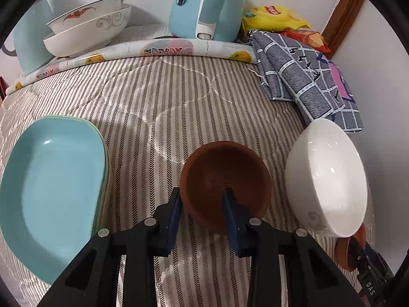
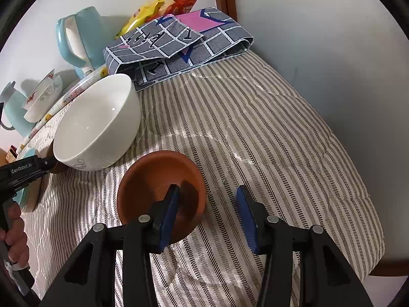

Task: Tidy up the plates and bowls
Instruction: 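Close the right gripper on one brown bowl while the left gripper grasps the other brown bowl, then lift both brown bowls and carry the right gripper's bowl over the white bowl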

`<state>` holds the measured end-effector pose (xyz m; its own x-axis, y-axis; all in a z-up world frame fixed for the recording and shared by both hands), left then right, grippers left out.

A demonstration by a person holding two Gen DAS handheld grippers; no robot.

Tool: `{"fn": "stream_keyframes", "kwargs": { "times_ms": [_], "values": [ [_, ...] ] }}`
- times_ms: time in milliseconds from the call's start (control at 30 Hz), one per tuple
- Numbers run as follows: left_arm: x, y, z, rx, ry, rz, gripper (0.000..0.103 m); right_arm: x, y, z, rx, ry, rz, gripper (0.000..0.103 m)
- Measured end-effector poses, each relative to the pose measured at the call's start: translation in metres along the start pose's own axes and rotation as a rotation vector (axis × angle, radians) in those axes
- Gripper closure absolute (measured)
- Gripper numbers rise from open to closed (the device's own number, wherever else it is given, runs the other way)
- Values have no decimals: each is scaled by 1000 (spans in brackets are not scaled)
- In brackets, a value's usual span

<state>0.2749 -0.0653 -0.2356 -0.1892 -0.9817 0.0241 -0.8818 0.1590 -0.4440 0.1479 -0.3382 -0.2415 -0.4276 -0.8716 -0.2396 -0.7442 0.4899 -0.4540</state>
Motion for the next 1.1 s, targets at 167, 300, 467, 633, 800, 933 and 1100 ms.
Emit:
{"fn": "stream_keyframes", "kwargs": {
  "times_ms": [167,300,467,633,800,933,1100],
  "values": [
    [-4,-3,5,-7,21,-23,80,-1,-3,2,2,1,-6,66],
    [-4,-4,5,1,14,-24,83,-6,-2,3,-9,-24,-8,80],
    [-4,-6,3,17,10,-23,91,-12,0,1,5,-24,-39,89],
    [1,-7,-5,46,21,-7,95,-12,0,-4,16,-44,-25,93],
    [7,-5,-13,61,35,22,95,-12,0,-8,21,-58,-8,94],
    [7,-1,-20,68,42,26,95,-14,0,-13,31,-69,0,94],
    [2,1,-34,89,44,13,95,-18,-2,-20,41,-62,3,94]
  ]
}}
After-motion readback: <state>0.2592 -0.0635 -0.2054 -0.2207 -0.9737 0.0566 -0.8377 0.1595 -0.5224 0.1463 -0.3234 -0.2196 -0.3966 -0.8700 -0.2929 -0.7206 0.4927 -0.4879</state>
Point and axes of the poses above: each gripper's, at about its wrist camera, not at the fingertips, and z roughly the way its jaws point, x to its right, y to its underside, the point moved 7 cm from there along z, roughly the way its jaws point, and after that the axes turned 15 degrees about z, right-handed, at the moved point
